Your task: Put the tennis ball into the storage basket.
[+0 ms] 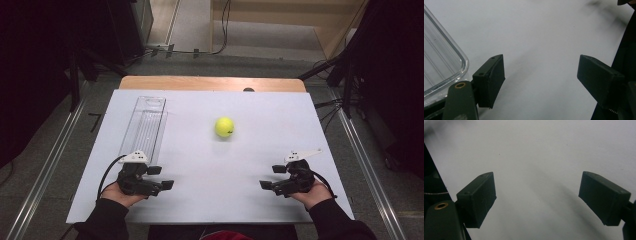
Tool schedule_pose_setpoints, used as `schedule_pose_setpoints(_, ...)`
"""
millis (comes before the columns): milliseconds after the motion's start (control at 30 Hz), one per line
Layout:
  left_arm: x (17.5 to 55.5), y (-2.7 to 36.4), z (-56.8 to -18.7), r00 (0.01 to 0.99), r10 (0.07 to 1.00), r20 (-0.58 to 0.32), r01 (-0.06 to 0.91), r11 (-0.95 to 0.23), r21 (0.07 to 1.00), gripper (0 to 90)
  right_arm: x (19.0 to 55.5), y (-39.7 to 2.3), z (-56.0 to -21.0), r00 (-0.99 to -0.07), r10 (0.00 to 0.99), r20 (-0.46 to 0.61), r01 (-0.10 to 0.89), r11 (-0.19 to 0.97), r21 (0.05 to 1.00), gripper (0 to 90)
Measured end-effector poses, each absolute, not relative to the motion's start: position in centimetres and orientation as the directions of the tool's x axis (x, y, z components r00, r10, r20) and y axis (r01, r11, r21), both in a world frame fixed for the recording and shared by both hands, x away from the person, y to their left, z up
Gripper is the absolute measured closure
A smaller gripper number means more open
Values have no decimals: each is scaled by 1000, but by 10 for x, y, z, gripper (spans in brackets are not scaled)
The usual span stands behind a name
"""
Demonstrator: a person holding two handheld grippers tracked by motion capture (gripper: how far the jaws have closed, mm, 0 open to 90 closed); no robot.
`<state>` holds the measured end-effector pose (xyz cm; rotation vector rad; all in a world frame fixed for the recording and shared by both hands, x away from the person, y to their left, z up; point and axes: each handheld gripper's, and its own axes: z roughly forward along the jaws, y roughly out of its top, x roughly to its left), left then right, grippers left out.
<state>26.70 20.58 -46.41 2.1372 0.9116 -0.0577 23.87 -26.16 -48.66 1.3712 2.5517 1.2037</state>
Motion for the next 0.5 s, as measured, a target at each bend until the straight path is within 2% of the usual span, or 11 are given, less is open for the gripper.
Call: schedule_pose_setpoints(500, 266, 209, -463, 735, 593, -328, 629, -416, 656, 226, 235, -255, -485, -637, 697, 330, 697, 337, 633, 123)
